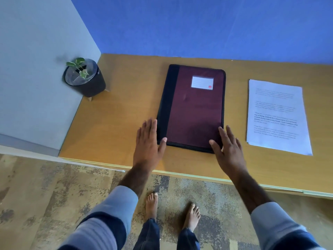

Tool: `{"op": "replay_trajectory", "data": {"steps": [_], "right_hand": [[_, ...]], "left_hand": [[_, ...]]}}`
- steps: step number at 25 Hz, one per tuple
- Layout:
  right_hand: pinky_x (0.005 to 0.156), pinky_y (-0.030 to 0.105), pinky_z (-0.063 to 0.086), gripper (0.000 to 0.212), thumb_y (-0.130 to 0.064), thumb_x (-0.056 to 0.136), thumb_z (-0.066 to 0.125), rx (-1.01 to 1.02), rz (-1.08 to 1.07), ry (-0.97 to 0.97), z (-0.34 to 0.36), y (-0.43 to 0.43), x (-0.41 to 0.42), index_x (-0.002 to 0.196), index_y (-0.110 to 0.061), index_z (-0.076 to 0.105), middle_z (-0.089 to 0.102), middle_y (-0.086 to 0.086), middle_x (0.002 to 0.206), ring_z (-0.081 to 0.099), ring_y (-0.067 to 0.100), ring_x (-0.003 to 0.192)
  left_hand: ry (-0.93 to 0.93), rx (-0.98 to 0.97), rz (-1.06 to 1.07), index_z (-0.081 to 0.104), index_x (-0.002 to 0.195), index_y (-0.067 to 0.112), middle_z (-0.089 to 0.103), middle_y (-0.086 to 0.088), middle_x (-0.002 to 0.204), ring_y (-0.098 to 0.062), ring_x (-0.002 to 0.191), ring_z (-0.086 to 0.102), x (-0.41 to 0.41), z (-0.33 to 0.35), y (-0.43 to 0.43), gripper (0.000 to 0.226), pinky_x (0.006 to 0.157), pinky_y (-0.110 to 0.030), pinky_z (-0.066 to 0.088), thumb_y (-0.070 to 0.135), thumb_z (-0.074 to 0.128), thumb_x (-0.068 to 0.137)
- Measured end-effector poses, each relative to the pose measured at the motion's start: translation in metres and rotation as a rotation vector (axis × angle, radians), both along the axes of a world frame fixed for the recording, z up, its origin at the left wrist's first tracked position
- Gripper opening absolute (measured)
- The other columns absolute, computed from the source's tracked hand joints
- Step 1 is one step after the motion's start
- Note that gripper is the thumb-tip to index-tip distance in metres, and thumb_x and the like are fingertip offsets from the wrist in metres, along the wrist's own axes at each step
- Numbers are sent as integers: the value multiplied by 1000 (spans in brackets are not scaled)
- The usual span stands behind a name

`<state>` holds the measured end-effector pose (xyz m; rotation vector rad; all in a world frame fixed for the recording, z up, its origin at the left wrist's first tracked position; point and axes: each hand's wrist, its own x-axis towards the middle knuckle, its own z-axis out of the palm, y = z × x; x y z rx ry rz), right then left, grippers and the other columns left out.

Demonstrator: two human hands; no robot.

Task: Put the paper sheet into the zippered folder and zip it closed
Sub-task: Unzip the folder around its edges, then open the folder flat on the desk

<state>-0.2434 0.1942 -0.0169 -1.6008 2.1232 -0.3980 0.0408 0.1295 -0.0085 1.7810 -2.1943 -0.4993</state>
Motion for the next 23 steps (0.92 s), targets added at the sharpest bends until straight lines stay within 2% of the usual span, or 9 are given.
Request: {"op": "replay_trajectory", "data": {"steps": [3, 5, 7, 11, 14, 16, 19, 21, 23], "right_hand": [[113, 54, 40, 64, -51, 102, 47, 40, -208, -140, 10, -20, 12, 153, -15, 36, 49, 14, 151, 44, 36, 141], [101, 50, 50, 57, -46, 99, 55, 34, -284, -227, 17, -29, 16, 147, -16, 44, 58, 12, 139, 57, 36, 125], [94, 46, 55, 53, -42, 95, 61, 19, -360, -269, 21, -31, 15, 142, -20, 49, 64, 8, 131, 64, 34, 114], [82, 39, 56, 47, -32, 90, 65, 9, -426, -233, 26, -22, 7, 135, -23, 54, 72, 6, 119, 68, 35, 102], [83, 40, 57, 51, -25, 89, 65, -12, -473, -279, 28, -17, -2, 139, -26, 54, 73, 5, 119, 68, 34, 103], [84, 39, 56, 51, -20, 88, 64, -39, -517, -284, 30, -17, -11, 138, -27, 56, 73, 5, 121, 67, 34, 105], [81, 30, 49, 45, -12, 88, 61, -157, -603, -328, 38, -16, -19, 131, -24, 64, 73, 1, 120, 67, 29, 107], [86, 29, 50, 40, -9, 89, 61, -255, -681, -396, 48, -18, -15, 127, -20, 67, 74, 0, 119, 68, 23, 110], [96, 35, 53, 38, -10, 91, 63, -338, -736, -456, 65, -21, -3, 128, -18, 67, 72, 1, 123, 67, 22, 113]], "left_hand": [[109, 224, 82, 8, 163, 14, 13, -11, 170, -30, 157, 15, -34, 6, -23, 75, 126, -45, 18, 47, 42, 105], [251, 306, 199, 10, 162, 14, 14, -12, 169, -33, 155, 18, -47, 7, -32, 75, 123, -47, 24, 44, 46, 105], [292, 317, 221, 12, 162, 12, 15, -14, 168, -34, 155, 19, -56, 8, -33, 74, 123, -48, 26, 41, 48, 105], [332, 324, 221, 15, 162, 11, 13, -16, 167, -34, 154, 19, -70, 7, -22, 67, 123, -43, 28, 35, 45, 107], [343, 331, 229, 17, 162, 10, 14, -19, 166, -36, 152, 22, -84, 9, -14, 67, 123, -46, 30, 34, 47, 106], [339, 347, 219, 17, 162, 12, 10, -20, 167, -36, 154, 17, -95, 11, -8, 69, 124, -45, 26, 35, 49, 106], [374, 389, 209, 12, 163, 17, 1, -16, 170, -34, 157, 8, -103, 11, -3, 74, 124, -43, 18, 42, 49, 104], [369, 395, 164, 9, 164, 19, -2, -14, 171, -31, 158, 5, -96, 9, -2, 77, 124, -42, 16, 47, 48, 104], [359, 418, 110, 8, 164, 22, -1, -11, 171, -29, 158, 6, -85, 8, -3, 78, 125, -43, 17, 53, 45, 103]]}}
